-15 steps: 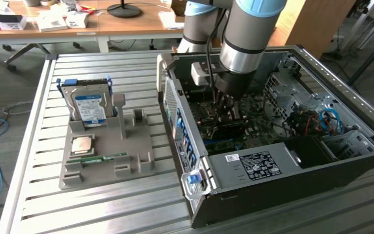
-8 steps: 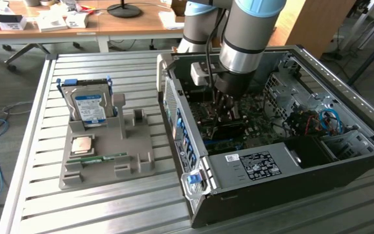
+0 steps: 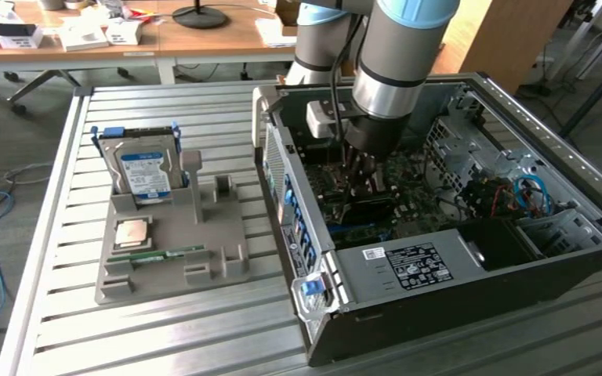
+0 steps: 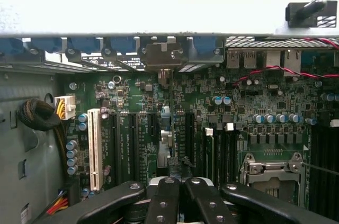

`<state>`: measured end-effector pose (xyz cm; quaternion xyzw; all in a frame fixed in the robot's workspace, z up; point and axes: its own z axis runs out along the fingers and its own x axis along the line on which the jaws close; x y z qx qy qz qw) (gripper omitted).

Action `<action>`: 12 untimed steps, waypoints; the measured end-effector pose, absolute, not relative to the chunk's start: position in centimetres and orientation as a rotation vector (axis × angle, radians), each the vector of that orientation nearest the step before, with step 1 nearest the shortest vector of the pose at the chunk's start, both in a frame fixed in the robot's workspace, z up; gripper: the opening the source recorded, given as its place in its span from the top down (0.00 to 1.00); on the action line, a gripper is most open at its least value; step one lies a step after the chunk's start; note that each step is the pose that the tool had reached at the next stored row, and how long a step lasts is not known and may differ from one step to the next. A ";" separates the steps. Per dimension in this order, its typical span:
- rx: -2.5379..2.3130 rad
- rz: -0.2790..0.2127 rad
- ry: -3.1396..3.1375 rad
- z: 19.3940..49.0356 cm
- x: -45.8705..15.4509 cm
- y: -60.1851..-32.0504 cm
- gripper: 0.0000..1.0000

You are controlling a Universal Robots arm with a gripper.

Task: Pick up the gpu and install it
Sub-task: 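Press down on the gpu until it lock into place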

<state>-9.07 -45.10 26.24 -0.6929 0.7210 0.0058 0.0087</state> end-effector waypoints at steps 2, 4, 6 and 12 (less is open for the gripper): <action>-2.165 0.018 2.252 26.2 -9.1 -45.1 0.89; -2.165 0.018 2.252 26.2 -9.1 -45.1 0.89; -2.164 0.018 2.252 26.2 -9.1 -45.1 0.89; -2.165 0.018 2.252 26.1 -9.2 -45.1 0.89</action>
